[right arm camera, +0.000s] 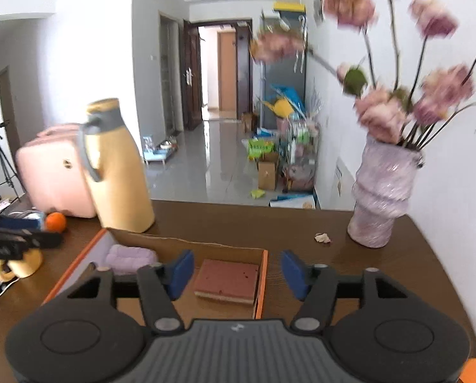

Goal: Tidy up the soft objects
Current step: 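Grasp the purple washcloth from the pile with the left tool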

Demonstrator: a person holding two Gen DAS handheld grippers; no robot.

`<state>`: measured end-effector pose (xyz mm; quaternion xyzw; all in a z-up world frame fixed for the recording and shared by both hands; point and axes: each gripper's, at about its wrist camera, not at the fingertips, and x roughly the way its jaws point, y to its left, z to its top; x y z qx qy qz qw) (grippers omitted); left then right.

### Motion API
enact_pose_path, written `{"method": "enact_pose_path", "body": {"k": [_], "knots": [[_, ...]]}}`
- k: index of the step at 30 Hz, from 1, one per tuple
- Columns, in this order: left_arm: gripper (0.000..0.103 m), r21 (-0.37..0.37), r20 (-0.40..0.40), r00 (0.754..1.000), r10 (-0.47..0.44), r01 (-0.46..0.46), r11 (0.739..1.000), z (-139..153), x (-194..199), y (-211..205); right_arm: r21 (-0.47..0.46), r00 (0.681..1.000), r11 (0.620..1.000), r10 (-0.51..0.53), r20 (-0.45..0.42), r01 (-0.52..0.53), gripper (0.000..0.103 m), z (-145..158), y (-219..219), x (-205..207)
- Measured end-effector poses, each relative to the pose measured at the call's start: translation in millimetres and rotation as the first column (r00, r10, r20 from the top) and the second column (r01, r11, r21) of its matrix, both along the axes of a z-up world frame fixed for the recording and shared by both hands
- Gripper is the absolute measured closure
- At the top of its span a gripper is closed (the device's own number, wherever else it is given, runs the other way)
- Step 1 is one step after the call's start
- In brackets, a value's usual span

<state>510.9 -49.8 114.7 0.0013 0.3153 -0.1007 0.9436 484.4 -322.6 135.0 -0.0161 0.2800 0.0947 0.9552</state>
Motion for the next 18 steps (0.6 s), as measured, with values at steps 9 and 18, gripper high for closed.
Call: {"method": "enact_pose_path", "body": {"k": [9,18], "knots": [[0.007,0.08,0.28,0.957,0.07,-0.096,0.992,0,-178,52,0.006,0.985,0.993,0.117,0.13,-0.119,0.026,-19,10,-147],[0.002,0.044,0.384,0.923,-0.017,0.001,0.999,-70,-320,86,0.05,0.977,0.989,0.131,0.171,-0.141,0.019,-78,33,-245]]}}
